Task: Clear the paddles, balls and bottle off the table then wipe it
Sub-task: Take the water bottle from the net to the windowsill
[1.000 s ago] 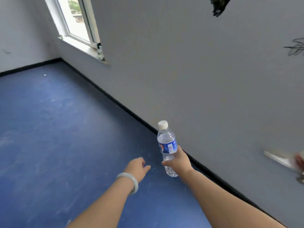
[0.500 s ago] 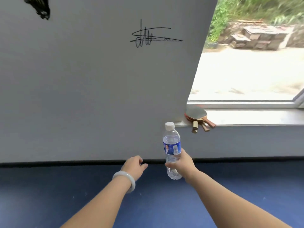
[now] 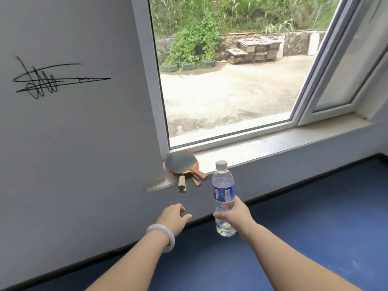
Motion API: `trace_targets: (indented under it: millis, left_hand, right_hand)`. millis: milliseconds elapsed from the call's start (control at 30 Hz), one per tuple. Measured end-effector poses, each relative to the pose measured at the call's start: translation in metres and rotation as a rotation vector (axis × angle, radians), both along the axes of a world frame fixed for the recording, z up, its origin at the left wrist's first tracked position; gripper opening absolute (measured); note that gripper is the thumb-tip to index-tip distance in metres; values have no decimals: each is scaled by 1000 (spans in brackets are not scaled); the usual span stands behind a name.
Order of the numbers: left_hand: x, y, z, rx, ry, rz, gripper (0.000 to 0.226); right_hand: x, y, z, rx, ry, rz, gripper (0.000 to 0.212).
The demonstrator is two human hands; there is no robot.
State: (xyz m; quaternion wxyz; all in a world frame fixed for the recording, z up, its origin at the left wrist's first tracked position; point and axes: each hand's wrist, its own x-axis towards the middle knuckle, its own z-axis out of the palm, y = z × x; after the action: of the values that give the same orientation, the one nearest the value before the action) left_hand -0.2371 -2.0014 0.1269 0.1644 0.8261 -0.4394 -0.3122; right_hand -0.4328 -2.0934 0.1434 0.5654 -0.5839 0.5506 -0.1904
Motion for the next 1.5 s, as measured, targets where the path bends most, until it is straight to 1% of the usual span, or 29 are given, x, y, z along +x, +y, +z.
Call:
trace_targets:
  millis: [167,367,533,667,767,900,1000,1033,1100,1167,1200,1333,1500]
  left_hand:
    - [-32,-62,0,35,-32,7,30]
    - [-45,-119,-4,80,-2,38,32]
    - [-23,-173,-11,81,1,51,34]
    - [14,-210,-16,70,-28,56,21]
    - [38,-232,-20,58,-4,93,18]
    - [57,-244,-25,45,18,149,20]
    - [70,-248,-31,65,23,197,10]
    - [74,-251,-32,73,28,223,10]
    - [82,-255,-33,94,16,244,23]
    - [89,-257,-35,113,12,268,38]
    - [92,-258,-36,116,15,288,41]
    - [97,-265,-38,134,14,384,42]
    - [91,-282,-43,182,28,426,42]
  right_hand:
    - [-36,-73,-11,41,-9,-15,46]
    - [-32,-131,-27,94,21,22,48]
    - [0,-180,-34,93,48,37,49]
    - [34,-226,-30,75,63,7,48]
    - [63,-260,-30,69,75,28,50]
    - [98,-287,-35,57,123,58,48]
    - [126,-301,-41,43,168,107,48]
    - [136,-308,-43,33,191,131,49]
    - [154,-321,-48,10,236,184,52]
    - [168,-332,-53,3,236,220,49]
    - [175,-338,-56,4,225,232,46]
    - [197,-358,-68,14,144,297,45]
    - [221,-375,-86,-62,90,381,40]
